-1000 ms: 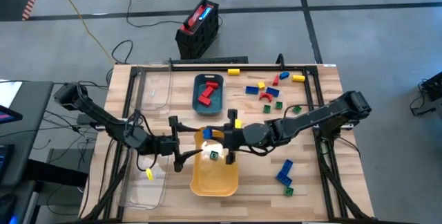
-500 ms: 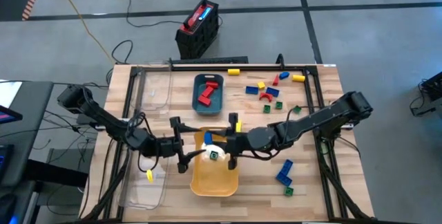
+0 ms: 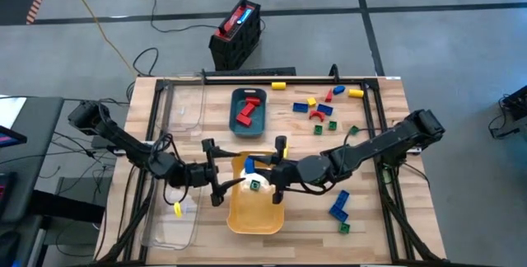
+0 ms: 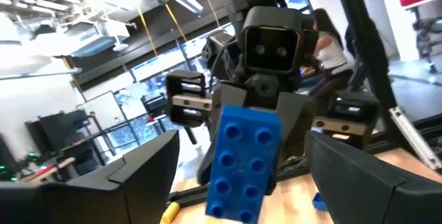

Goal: Sort blocks
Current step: Put the rectangular blue game piece into the bottom transparent bin

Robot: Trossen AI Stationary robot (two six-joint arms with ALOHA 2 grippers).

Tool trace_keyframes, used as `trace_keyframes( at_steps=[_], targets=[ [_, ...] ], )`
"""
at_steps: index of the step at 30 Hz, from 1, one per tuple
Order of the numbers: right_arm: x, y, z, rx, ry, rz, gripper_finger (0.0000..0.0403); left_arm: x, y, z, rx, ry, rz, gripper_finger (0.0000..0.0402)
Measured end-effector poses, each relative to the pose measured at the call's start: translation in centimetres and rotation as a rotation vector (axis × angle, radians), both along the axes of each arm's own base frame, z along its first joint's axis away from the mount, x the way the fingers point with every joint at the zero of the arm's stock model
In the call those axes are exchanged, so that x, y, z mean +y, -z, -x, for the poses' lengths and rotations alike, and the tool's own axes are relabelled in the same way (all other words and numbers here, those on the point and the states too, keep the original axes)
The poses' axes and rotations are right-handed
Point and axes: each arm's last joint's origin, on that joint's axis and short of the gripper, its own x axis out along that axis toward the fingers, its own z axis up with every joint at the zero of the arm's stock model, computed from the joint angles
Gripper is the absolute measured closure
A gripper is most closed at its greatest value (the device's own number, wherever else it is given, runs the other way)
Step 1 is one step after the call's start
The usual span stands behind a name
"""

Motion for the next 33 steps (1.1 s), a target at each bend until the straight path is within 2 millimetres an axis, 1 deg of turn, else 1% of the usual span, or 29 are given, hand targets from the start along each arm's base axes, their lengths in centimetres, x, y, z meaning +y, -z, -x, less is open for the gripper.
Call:
trace_keyframes(
  at_steps=[5,11,14,16,19,24,25,28,30,33],
  targets=[
    [-0.7,-0.4,-0.4,-0.037,-0.068,-0.033,0.0319,0.6,0.0,-0.3,-0.013,0.028,0.029,0.0098],
    [-1.5,-0.2,-1.0,-0.048,-0.071,-0.054,0.0319,1.2,0.0,-0.7,-0.022,0.044,0.041,0.0098],
    [-1.8,-0.2,-1.1,-0.055,-0.064,-0.069,0.0319,1.6,0.0,-0.8,-0.023,0.029,0.038,0.0109],
    [-1.8,-0.3,-1.1,-0.060,-0.063,-0.078,0.0319,1.8,-0.1,-0.9,-0.023,0.018,0.034,0.0126],
    [-1.8,-0.3,-1.1,-0.059,-0.063,-0.080,0.0319,2.1,-0.1,-1.0,-0.026,0.007,0.024,0.0163],
    [-1.8,-0.2,-1.1,-0.055,-0.061,-0.090,0.0316,2.2,-0.1,-1.1,-0.023,0.007,-0.001,0.0250],
    [-1.8,-0.2,-1.1,-0.056,-0.060,-0.095,0.0312,2.2,-0.1,-1.1,-0.022,0.009,-0.005,0.0265],
    [-1.9,-0.2,-1.2,-0.058,-0.054,-0.116,0.0288,2.1,-0.1,-1.1,-0.024,0.017,0.006,0.0266],
    [-2.1,-0.2,-1.2,-0.056,-0.055,-0.136,0.0260,2.1,-0.1,-1.1,-0.025,0.021,0.023,0.0266],
    [-2.1,0.1,-1.2,-0.034,-0.045,-0.144,0.0207,2.0,-0.1,-0.9,-0.016,0.012,0.038,0.0266]
  ],
)
